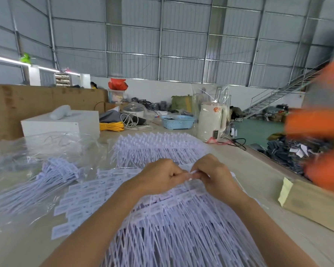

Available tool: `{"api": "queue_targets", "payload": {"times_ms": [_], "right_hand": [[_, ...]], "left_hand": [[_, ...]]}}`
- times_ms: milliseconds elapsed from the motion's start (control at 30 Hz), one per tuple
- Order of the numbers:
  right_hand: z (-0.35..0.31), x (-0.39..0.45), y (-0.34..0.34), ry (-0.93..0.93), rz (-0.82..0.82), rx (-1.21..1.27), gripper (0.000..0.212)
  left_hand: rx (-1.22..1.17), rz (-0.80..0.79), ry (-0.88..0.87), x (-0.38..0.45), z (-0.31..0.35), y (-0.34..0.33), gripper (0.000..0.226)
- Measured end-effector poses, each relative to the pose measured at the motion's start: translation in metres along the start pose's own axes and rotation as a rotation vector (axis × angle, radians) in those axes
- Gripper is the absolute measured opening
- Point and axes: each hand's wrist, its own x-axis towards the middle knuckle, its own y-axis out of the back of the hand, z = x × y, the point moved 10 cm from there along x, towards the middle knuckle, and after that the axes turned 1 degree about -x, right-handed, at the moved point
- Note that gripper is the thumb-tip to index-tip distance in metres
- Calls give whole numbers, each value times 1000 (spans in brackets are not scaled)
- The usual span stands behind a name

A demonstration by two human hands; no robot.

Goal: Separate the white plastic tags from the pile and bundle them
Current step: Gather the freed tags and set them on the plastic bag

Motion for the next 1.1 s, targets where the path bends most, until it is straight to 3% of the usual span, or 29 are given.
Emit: {"api": "queue_targets", "payload": {"times_ms": [133,200,267,333,367,400,433,500,600,700,800,933,1000,1100], "right_hand": [[10,5,11,-103,121,144,6],[39,-3,13,-344,154,243,10],[83,-26,33,-655,296,384,11],[117,-48,44,-862,494,860,11],[120,-50,37,-921,530,1203,11],[113,-49,25,-965,495,1449,10],[101,-45,11,-1001,397,1546,12],[75,-36,-14,-1006,166,1443,13],[43,-22,-31,-899,-31,1060,10],[24,-24,-50,-849,-138,1052,10],[23,-22,-48,-779,-113,966,6],[33,-21,-37,-750,-31,914,11],[33,-22,-39,-739,-33,903,14],[31,-22,-42,-724,-46,900,13]], "left_hand": [[-279,1,6,5,7,14,48],[-397,-39,2,1,7,20,49],[-406,-53,27,-5,0,29,45],[-319,54,54,-7,-10,42,19],[-223,106,56,-7,-10,47,20],[-122,115,47,-5,-8,44,28],[-47,77,40,-3,-6,35,35],[53,-22,33,-1,-4,13,38],[142,-18,37,1,0,9,23],[186,68,19,2,10,15,28],[149,103,-33,1,21,17,29],[-38,-20,24,-5,12,13,38],[41,-55,24,-7,10,10,45],[193,54,-15,-7,15,18,28]]}}
